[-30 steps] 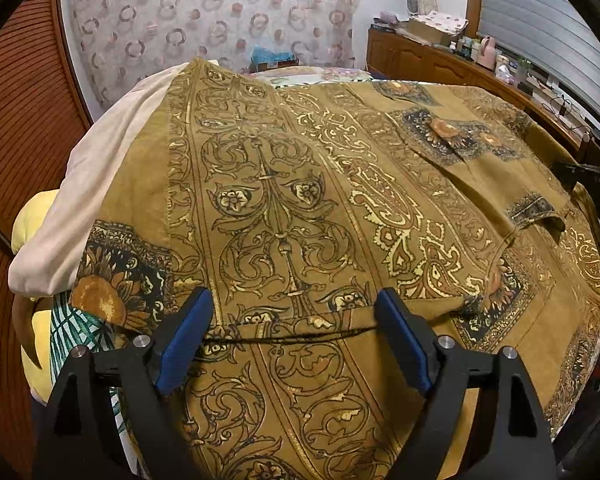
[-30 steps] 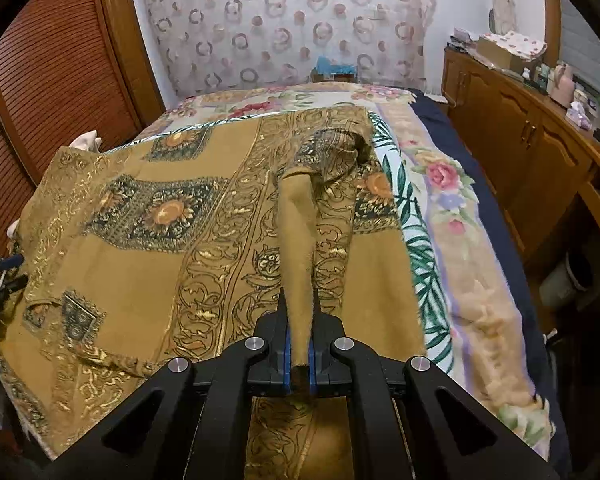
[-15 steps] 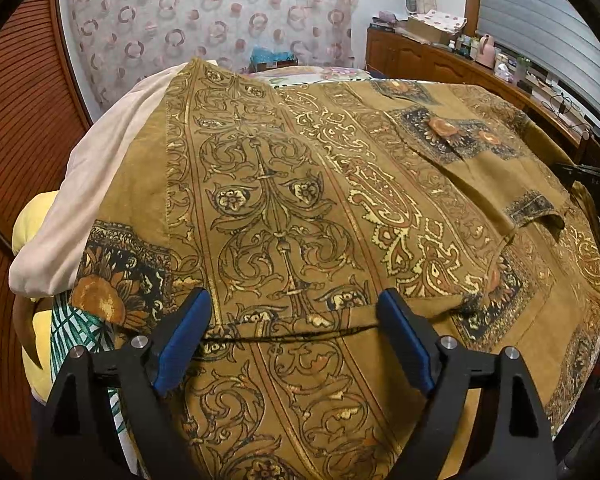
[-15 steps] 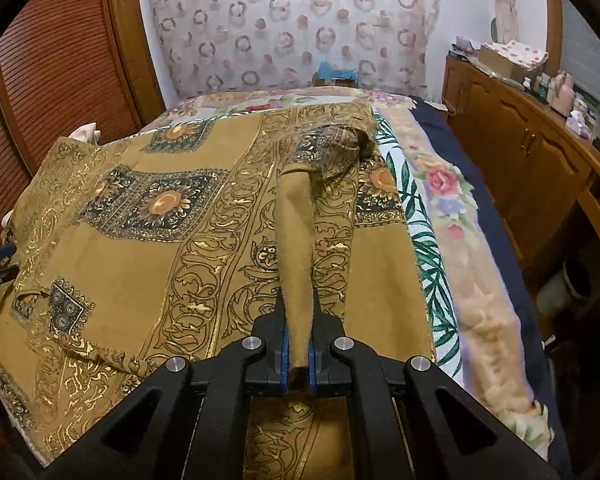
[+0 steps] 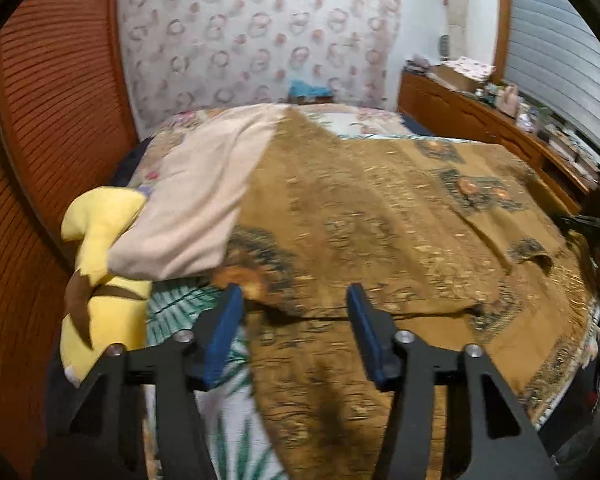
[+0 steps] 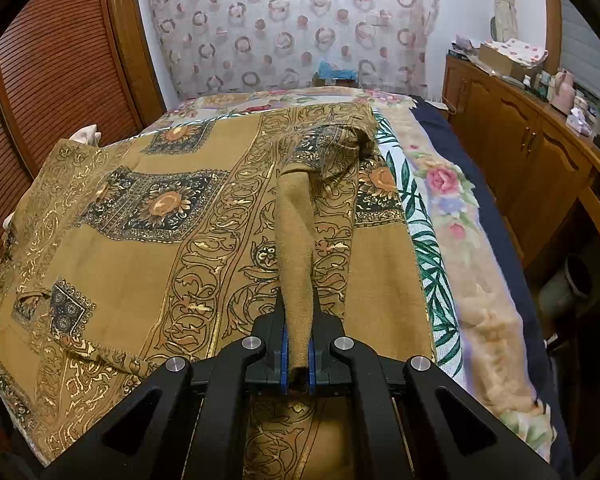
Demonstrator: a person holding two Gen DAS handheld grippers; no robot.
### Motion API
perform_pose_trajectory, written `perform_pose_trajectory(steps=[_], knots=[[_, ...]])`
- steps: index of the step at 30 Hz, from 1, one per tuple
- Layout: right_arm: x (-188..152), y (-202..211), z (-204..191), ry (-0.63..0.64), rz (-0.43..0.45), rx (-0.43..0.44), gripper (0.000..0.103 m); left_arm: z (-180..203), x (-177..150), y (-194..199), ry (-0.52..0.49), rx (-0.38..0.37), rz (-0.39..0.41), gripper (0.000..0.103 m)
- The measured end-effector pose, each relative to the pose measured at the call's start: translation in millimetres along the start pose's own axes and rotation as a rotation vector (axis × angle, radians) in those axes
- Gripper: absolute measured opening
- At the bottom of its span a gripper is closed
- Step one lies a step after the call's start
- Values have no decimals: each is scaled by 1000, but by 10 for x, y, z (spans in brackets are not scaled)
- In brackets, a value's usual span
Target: Fold small clothes
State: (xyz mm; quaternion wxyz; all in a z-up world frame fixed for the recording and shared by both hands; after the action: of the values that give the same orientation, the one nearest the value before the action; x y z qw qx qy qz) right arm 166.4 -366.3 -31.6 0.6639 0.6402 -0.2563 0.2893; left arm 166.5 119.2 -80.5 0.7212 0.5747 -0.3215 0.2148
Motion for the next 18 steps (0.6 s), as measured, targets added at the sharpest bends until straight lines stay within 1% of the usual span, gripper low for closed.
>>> perform_pose_trajectory(steps=[1, 4, 6, 11, 15, 18], knots=[[0, -1, 0, 1, 0, -1, 5, -43, -4, -34, 3, 10, -8, 45], [1, -12, -8, 4, 0, -5, 5, -63, -40, -147, -5, 40, -28, 44], [1, -21, -11, 5, 1, -6, 5, -14, -62, -225, -24, 35, -43, 39], [1, -23, -9, 6, 0, -7, 5, 26, -63, -382, -41, 57, -76, 38], [0, -24, -8, 6, 0, -7, 5, 7, -52, -431, -56, 87, -97, 29], [-1, -26, -9, 6, 0, -7, 5, -36, -49, -459, -53, 96, -113, 28]])
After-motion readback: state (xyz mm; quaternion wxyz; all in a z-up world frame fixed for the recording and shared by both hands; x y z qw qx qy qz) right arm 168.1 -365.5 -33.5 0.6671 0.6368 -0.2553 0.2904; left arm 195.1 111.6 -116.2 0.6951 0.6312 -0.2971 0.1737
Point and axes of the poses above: each gripper's, at about its wrist camera, not at the fingertips, and y roughly against the way its jaws point, z to its right, x to its top, the point moved 4 cm from there along -y, roughly the way its jaws point, and after that the axes turned 9 degrees about -x, right-handed, at the moved point
